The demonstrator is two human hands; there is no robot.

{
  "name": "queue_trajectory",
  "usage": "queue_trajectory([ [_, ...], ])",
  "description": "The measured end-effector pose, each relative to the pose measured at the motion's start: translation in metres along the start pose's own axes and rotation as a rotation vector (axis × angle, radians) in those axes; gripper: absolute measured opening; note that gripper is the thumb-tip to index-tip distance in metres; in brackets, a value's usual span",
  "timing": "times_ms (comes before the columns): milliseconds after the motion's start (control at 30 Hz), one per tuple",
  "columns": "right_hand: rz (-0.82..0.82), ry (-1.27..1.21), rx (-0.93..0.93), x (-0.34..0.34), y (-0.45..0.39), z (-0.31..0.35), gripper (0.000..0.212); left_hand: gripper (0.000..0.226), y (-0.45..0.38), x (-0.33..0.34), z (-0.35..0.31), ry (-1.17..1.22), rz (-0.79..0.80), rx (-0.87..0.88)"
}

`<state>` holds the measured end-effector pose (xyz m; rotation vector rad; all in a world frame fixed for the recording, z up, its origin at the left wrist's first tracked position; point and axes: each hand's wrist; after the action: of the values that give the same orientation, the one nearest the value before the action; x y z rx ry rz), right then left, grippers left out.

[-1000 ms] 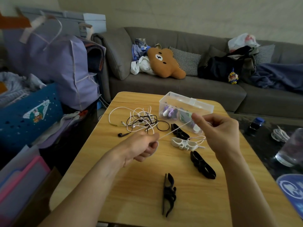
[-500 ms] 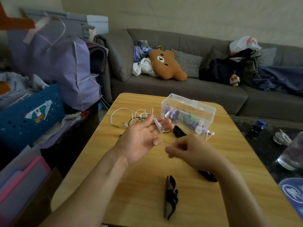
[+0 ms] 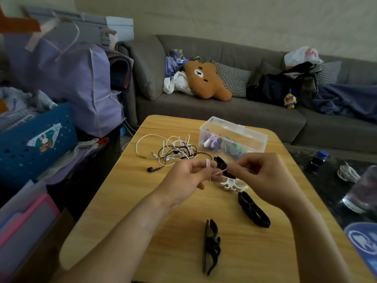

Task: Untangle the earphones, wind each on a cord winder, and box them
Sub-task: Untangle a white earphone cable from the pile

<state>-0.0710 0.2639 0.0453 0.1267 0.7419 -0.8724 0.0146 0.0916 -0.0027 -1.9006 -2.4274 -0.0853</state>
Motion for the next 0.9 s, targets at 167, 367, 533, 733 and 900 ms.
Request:
queue_trajectory([
  [167, 0.139, -0.01, -0.045, 0.002, 0.002, 0.003, 0.013, 0.009, -0.005, 0.003, 0.003, 0.29, -0.177, -0.192],
  [367, 0.07, -0.007, -0.096, 0.013, -0.001, 0.001, 0.017, 0.025, 0.002, 0.004, -0.006, 0.099, 0.018, -0.204],
  [533, -0.114, -0.037, -0.049, 0.023, -0.006, -0.008, 0.014, 0.037, 0.005, 0.004, -0.009, 0.092, 0.231, -0.214],
  [733, -0.05, 0.001, 0.043, 0.023, -0.007, -0.015, 0.027, 0.025, -0.002, 0.003, -0.008, 0.589, 0.155, -0.219],
  [900, -0.048, 0.025, 0.084, 0.015, -0.007, -0.02, 0.027, 0.026, -0.001, -0.027, -0.016, 0.973, -0.097, 0.024],
])
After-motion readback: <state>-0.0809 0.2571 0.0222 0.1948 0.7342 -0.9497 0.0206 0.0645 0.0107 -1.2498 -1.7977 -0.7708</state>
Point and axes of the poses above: each hand's wrist, its own y-axis away from the middle knuckle, its own x-axis out of the palm, z = x × y, and after that the axes turned 2 degrees about z, right-handed
